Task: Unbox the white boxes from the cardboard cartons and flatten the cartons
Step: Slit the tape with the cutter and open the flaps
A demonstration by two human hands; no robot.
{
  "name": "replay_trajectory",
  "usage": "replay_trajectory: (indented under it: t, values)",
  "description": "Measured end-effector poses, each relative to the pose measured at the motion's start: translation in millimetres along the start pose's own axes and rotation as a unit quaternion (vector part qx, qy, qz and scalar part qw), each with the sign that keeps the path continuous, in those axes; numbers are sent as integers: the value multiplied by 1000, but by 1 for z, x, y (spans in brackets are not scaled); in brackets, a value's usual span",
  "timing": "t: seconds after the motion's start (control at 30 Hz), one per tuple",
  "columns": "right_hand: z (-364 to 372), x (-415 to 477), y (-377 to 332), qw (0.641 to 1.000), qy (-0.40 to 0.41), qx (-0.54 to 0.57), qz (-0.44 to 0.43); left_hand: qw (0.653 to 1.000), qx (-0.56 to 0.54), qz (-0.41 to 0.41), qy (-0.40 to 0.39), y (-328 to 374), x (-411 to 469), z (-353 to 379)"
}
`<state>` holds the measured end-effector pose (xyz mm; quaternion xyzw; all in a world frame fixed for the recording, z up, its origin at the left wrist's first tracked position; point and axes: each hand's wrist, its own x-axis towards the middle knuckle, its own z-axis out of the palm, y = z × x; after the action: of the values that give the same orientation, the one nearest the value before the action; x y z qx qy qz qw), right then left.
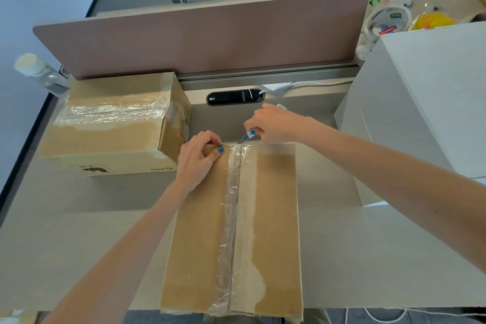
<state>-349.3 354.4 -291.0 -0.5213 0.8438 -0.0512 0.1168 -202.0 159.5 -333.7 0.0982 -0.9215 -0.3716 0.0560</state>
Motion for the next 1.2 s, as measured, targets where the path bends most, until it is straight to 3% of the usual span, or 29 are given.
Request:
replay_trajectory:
  t: [0.57,0.8,1.0,1.2]
  values:
    - [3,-35,37,997,-42,-70,12,1000,-18,-5,-7,-1,-1,0]
    - [12,-38,28,993,23,-92,71,999,-17,-35,1,4,1,3]
    - [14,-27,1,987,62,-45,140,999,-20,-33,6,8,11,5]
    - [13,-18,-16,980,120,-53,146,999,-32,-27,18,12,33,3]
